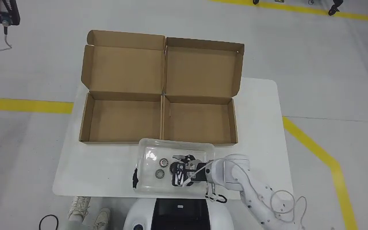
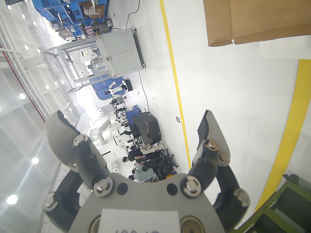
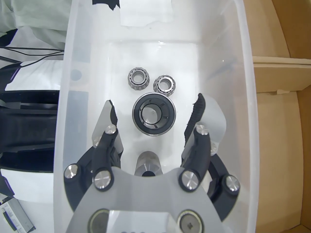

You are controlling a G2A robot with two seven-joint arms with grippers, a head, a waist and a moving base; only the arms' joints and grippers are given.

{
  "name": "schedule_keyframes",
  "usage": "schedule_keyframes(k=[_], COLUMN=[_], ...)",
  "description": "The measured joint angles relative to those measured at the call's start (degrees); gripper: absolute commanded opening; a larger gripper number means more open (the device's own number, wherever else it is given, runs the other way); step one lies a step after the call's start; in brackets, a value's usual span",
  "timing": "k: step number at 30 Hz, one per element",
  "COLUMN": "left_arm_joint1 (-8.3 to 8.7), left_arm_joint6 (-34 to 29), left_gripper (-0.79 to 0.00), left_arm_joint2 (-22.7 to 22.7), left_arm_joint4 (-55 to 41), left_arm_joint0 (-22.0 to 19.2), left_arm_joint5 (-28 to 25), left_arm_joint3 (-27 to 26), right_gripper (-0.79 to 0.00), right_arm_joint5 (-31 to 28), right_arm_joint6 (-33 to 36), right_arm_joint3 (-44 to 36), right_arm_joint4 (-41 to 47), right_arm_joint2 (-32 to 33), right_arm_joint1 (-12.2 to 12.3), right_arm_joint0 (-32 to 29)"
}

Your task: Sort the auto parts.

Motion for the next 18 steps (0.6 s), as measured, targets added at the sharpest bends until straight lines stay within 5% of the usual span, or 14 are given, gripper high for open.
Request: schedule_keyframes(k=[5,8,14,18], left_arm_joint1=[0.00,0.00,0.00,0.00], left_arm_joint6=[0.0,0.0,0.0,0.0], left_gripper=[0.000,0.000,0.000,0.000], left_arm_joint2=[0.0,0.0,0.0,0.0], left_arm_joint4=[0.0,0.0,0.0,0.0], left_arm_joint0=[0.0,0.0,0.0,0.0], left_arm_joint5=[0.0,0.0,0.0,0.0], left_arm_joint3=[0.0,0.0,0.0,0.0], right_gripper=[-0.212,-0.289,-0.474,-0.785], right_arm_joint5=[1.2,1.8,2.9,3.0], right_arm_joint6=[1.2,1.2,1.8,1.3], right_arm_joint3=[1.9,3.0,4.5,4.8], right_arm_joint4=[0.5,0.6,0.8,0.9], right_arm_joint2=[-1.9,-2.7,-3.7,-4.0], right_arm_joint1=[-0.3,-0.3,-0.3,-0.2], right_arm_joint0=[1.4,2.0,2.6,2.9])
